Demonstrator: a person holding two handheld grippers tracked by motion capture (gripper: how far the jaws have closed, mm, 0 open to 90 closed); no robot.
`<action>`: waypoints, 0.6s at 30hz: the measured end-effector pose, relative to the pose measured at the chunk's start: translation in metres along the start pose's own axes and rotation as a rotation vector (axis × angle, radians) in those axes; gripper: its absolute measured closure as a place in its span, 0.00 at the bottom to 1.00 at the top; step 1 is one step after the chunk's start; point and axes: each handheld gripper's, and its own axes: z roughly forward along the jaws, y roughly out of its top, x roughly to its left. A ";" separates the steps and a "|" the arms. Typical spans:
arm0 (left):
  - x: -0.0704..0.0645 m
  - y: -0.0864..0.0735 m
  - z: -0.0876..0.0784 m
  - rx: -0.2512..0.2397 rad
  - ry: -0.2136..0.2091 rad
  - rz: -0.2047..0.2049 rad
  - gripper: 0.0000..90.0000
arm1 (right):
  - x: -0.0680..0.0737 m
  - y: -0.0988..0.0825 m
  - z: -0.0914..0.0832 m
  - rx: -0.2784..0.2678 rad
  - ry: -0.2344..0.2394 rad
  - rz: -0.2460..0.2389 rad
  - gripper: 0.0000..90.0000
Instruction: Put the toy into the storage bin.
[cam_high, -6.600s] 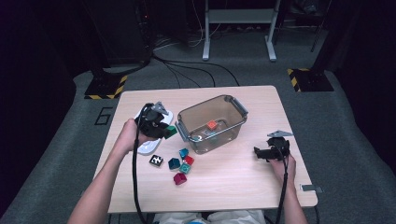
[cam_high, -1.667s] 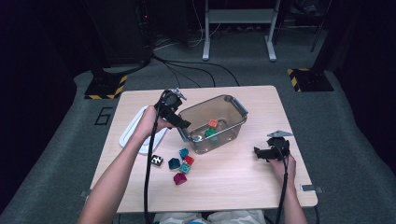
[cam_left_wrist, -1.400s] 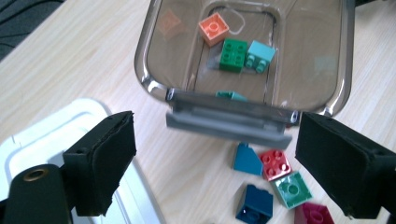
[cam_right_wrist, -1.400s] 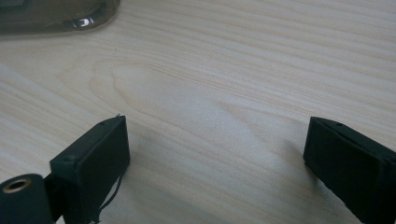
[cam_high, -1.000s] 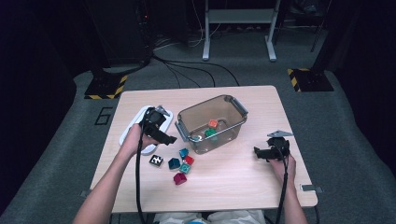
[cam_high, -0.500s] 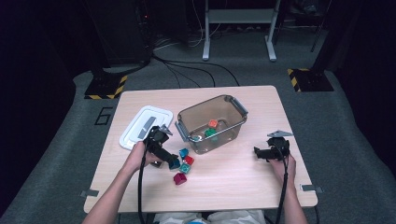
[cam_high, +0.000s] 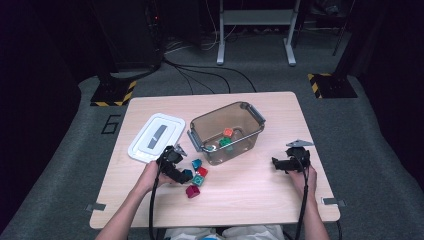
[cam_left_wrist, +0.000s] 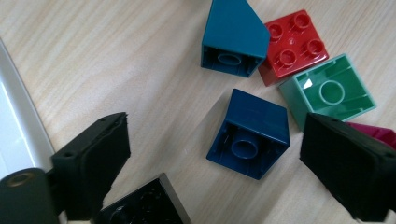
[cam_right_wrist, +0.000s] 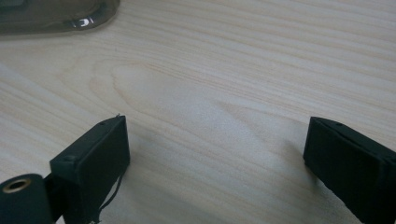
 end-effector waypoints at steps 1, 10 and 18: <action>0.000 0.000 0.000 0.003 -0.008 0.012 0.17 | 0.000 0.000 0.000 0.000 0.000 0.001 0.07; -0.010 -0.003 0.008 0.001 0.005 0.069 0.44 | 0.000 0.000 0.000 -0.001 0.000 -0.002 0.07; -0.013 -0.003 0.006 -0.015 0.027 0.076 0.64 | 0.000 0.000 0.000 0.000 0.000 0.001 0.07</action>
